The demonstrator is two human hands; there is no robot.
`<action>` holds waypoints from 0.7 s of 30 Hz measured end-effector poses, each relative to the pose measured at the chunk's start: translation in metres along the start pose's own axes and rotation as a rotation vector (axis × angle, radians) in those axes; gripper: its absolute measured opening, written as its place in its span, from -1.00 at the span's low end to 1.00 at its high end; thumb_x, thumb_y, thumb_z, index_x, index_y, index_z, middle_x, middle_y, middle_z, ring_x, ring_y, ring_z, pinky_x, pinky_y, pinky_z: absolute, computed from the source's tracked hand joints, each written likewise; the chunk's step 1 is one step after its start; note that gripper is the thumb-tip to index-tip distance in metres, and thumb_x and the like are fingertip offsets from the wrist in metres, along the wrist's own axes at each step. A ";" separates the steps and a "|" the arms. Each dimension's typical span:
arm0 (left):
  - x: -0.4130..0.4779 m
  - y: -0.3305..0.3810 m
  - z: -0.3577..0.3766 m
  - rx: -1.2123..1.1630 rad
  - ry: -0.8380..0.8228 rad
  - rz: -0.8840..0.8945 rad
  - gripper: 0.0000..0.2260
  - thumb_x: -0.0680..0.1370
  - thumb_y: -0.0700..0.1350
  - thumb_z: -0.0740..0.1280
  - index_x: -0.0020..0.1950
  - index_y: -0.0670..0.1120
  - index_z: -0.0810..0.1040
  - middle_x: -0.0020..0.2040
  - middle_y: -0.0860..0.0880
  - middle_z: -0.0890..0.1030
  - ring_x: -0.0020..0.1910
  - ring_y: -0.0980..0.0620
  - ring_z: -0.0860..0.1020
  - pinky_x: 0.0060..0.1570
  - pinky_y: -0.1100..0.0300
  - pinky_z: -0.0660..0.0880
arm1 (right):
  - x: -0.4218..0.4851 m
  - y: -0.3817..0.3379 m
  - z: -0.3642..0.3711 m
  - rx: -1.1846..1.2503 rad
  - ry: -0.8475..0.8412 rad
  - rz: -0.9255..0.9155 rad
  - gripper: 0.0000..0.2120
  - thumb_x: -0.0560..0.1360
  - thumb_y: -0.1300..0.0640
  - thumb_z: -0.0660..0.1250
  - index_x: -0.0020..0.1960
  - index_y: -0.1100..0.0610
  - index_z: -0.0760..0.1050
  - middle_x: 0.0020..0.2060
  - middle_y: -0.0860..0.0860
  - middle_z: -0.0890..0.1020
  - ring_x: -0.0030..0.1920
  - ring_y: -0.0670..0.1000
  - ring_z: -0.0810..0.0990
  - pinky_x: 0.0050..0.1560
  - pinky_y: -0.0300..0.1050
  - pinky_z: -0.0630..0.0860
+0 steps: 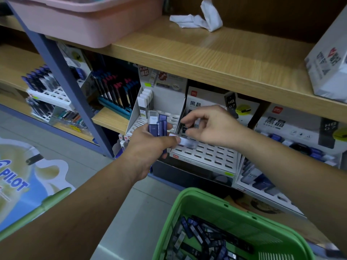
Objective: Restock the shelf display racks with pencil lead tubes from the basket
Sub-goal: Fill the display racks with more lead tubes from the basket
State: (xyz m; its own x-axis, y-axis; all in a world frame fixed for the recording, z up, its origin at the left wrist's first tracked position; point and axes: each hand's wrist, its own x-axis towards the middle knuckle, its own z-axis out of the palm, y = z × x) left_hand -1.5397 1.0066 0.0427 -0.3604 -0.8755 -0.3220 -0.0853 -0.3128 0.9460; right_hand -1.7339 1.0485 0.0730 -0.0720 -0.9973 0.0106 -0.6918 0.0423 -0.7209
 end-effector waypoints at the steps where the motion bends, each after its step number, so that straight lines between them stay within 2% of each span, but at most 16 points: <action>1: -0.001 0.001 0.002 -0.009 -0.008 0.006 -0.62 0.39 -0.27 0.62 0.15 -0.07 0.64 -0.04 -0.21 0.71 -0.15 -0.10 0.67 -0.30 0.11 0.53 | -0.003 -0.004 -0.001 0.059 -0.078 0.026 -0.73 0.47 0.27 0.54 0.15 0.09 0.68 -0.10 -0.06 0.71 -0.33 -0.31 0.57 -0.25 -0.46 0.47; 4: -0.003 0.006 0.009 -0.081 -0.032 0.012 -0.64 0.42 -0.31 0.58 0.16 -0.09 0.61 0.00 -0.29 0.71 -0.09 -0.16 0.68 -0.29 0.09 0.50 | -0.010 -0.005 0.001 0.158 -0.119 0.078 -0.67 0.49 0.35 0.50 0.23 0.19 0.62 -0.19 0.08 0.72 -0.32 -0.15 0.65 -0.26 -0.36 0.55; 7: -0.006 0.008 0.013 -0.091 -0.045 0.001 -0.71 0.51 -0.25 0.53 0.18 -0.13 0.57 -0.07 -0.19 0.74 -0.08 -0.12 0.74 -0.30 0.11 0.49 | -0.013 0.005 -0.001 0.172 -0.022 0.107 -0.59 0.54 0.37 0.42 0.31 0.04 0.54 -0.27 0.10 0.58 -0.33 0.10 0.69 -0.33 -0.10 0.65; 9: -0.009 0.007 0.013 -0.012 -0.075 -0.025 -0.79 0.56 -0.12 0.50 0.15 -0.12 0.60 -0.13 -0.12 0.73 -0.17 -0.07 0.72 -0.32 0.12 0.49 | -0.010 0.013 -0.004 0.159 0.079 0.131 -0.65 0.55 0.36 0.41 0.24 0.03 0.56 -0.25 0.13 0.54 -0.28 0.18 0.72 -0.25 0.12 0.70; 10: -0.010 0.007 0.012 0.025 -0.091 -0.044 -0.81 0.58 -0.06 0.48 0.12 -0.09 0.60 -0.16 -0.10 0.71 -0.18 -0.08 0.71 -0.32 0.13 0.51 | -0.008 0.016 -0.005 0.142 0.138 0.141 -0.71 0.54 0.33 0.44 0.16 0.02 0.59 -0.22 0.14 0.58 -0.25 0.18 0.73 -0.17 0.18 0.70; 11: -0.010 0.007 0.012 0.048 -0.105 -0.065 -0.82 0.59 0.00 0.46 0.10 -0.06 0.59 -0.17 -0.10 0.71 -0.17 -0.10 0.72 -0.29 0.12 0.57 | -0.005 0.020 -0.005 0.115 0.195 0.144 -0.77 0.53 0.29 0.47 0.06 -0.01 0.62 -0.19 0.11 0.64 -0.21 0.16 0.73 -0.10 0.19 0.70; 13: -0.010 0.008 0.011 0.054 -0.126 -0.114 -0.79 0.60 0.05 0.44 0.14 -0.03 0.57 -0.14 -0.09 0.71 -0.09 -0.13 0.75 -0.20 0.03 0.66 | 0.000 0.026 -0.006 0.071 0.264 0.153 -0.83 0.51 0.20 0.51 -0.07 -0.07 0.64 -0.18 -0.03 0.69 -0.14 0.03 0.72 0.01 0.04 0.69; 15: -0.011 0.008 0.012 0.035 -0.150 -0.162 -0.76 0.60 0.07 0.44 0.19 -0.01 0.55 -0.10 -0.10 0.71 -0.08 -0.12 0.75 -0.21 -0.01 0.67 | 0.000 0.028 -0.007 0.068 0.273 0.169 -0.90 0.53 0.14 0.49 -0.06 -0.06 0.66 -0.20 -0.13 0.68 -0.13 -0.06 0.69 -0.01 -0.17 0.61; 16: -0.011 0.007 0.013 0.043 -0.163 -0.176 -0.74 0.60 0.06 0.44 0.21 -0.02 0.55 -0.09 -0.10 0.71 -0.11 -0.10 0.75 -0.25 0.02 0.65 | 0.000 0.030 -0.006 0.068 0.274 0.183 -0.92 0.54 0.14 0.48 -0.04 -0.04 0.67 -0.21 -0.15 0.67 -0.13 -0.07 0.69 -0.01 -0.19 0.59; 19: -0.012 0.003 0.014 0.085 -0.226 -0.179 -0.77 0.63 -0.06 0.41 0.25 -0.11 0.54 -0.04 -0.15 0.73 -0.16 -0.07 0.73 -0.38 0.13 0.55 | 0.002 0.035 -0.001 0.090 0.300 0.202 -0.84 0.53 0.21 0.49 0.01 -0.04 0.65 -0.19 0.01 0.69 -0.12 0.03 0.72 0.07 0.03 0.67; 21: -0.012 0.002 0.016 0.086 -0.256 -0.175 -0.80 0.64 -0.12 0.40 0.21 -0.18 0.54 -0.04 -0.15 0.73 -0.16 -0.07 0.73 -0.43 0.16 0.50 | 0.002 0.038 0.001 0.105 0.315 0.187 -0.74 0.51 0.25 0.50 -0.07 -0.11 0.59 -0.18 0.12 0.68 -0.14 0.10 0.73 0.00 0.14 0.69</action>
State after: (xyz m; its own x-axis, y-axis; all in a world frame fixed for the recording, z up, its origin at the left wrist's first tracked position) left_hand -1.5499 1.0228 0.0487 -0.5544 -0.6863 -0.4707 -0.2410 -0.4090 0.8801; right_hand -1.7591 1.0479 0.0450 -0.4191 -0.9050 0.0729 -0.5694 0.1994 -0.7975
